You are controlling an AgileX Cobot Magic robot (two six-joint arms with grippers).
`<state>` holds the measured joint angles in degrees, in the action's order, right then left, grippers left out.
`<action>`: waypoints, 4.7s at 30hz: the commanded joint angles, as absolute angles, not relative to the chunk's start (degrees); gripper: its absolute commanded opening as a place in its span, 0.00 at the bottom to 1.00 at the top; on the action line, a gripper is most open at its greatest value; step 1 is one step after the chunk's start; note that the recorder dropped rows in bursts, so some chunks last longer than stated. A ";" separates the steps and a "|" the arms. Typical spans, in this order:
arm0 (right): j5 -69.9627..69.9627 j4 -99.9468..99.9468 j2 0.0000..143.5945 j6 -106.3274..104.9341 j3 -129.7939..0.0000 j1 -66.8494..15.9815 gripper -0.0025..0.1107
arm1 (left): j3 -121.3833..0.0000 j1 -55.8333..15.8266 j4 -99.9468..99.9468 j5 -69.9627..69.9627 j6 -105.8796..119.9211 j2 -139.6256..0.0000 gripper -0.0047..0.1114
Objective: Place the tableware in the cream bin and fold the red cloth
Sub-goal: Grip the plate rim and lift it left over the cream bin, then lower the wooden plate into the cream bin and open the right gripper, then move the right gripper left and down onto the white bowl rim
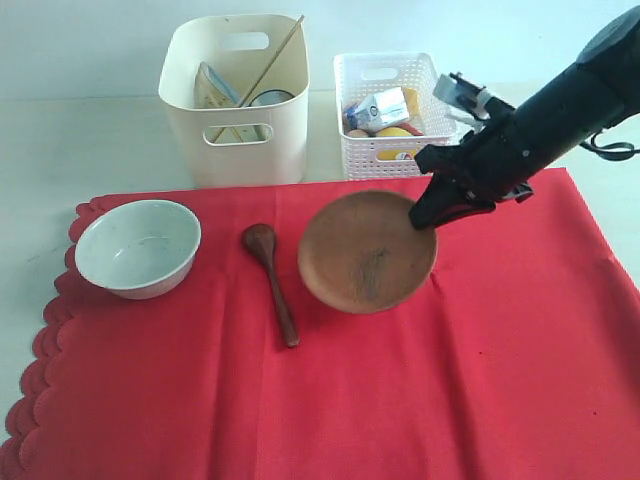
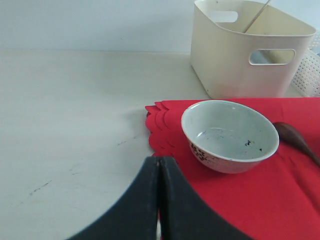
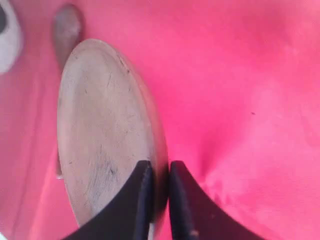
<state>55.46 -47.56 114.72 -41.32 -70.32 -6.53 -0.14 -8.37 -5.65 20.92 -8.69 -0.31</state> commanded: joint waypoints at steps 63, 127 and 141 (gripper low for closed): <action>52.16 -47.15 140.92 -22.86 -130.80 -17.33 0.15 | 0.00 -8.57 -5.34 20.41 -9.02 0.00 0.04; 64.67 -9.00 141.34 -2.68 -130.63 -45.34 0.30 | 0.00 -8.57 -5.34 20.41 -9.02 0.00 0.04; 63.16 -6.69 145.28 -0.30 -130.63 -45.34 0.30 | 0.00 -8.57 -5.34 20.41 -9.02 0.00 0.04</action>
<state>63.65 -6.22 144.73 -0.44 -130.34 -45.25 -0.14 -8.37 -5.65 20.92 -8.69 -0.31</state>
